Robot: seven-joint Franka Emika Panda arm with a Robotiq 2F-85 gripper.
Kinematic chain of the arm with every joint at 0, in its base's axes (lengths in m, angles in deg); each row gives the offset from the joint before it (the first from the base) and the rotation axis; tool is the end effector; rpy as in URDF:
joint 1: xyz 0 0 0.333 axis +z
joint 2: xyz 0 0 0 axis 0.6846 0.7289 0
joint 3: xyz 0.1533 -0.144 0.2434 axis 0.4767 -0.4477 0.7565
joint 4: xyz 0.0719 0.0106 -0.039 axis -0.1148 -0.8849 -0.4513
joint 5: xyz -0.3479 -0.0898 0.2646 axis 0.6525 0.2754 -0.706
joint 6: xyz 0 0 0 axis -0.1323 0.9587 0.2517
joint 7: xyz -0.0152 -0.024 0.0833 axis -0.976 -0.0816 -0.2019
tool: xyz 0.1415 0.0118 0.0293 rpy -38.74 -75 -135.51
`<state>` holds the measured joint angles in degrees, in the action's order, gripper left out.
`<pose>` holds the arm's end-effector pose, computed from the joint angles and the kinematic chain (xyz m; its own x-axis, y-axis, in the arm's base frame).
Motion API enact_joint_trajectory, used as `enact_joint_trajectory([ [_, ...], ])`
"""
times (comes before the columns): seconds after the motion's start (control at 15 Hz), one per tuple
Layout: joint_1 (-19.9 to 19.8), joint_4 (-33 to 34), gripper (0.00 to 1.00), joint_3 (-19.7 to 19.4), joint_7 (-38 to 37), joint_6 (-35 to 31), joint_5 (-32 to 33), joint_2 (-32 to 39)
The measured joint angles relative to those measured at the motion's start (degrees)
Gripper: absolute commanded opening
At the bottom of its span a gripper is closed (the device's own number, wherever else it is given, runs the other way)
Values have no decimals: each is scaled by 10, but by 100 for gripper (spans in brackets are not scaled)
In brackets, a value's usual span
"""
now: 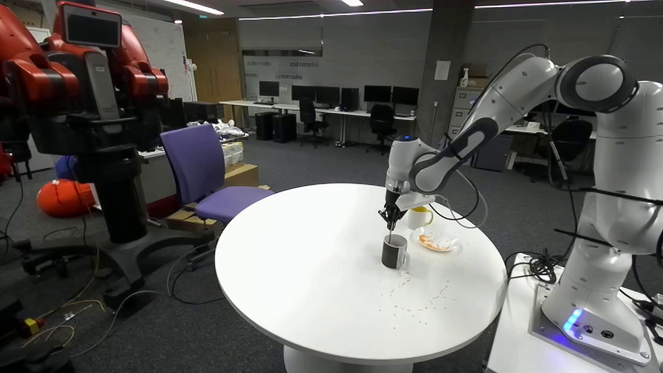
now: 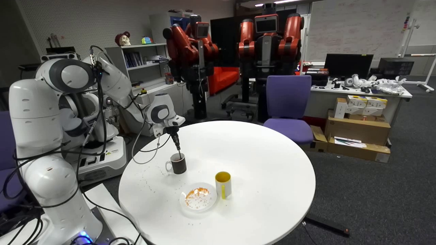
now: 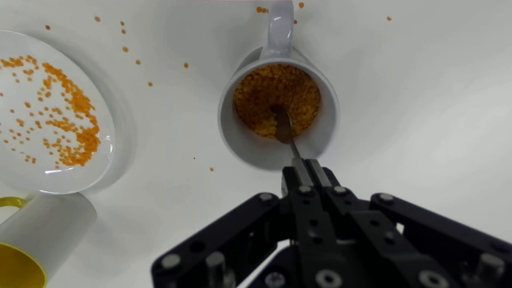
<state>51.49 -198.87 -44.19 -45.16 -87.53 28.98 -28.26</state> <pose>0.5815 0.0776 0.1987 0.9088 -0.3970 0.1281 -0.4047 -0.9136 0.0391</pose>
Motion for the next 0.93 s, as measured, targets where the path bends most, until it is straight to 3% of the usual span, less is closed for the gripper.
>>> enact_joint_trajectory([
  [0.47, 21, 0, 1, 1, 3, 55, 74, 1],
  [0.93, 17, 0, 1, 10, 27, 50, 15, 1],
])
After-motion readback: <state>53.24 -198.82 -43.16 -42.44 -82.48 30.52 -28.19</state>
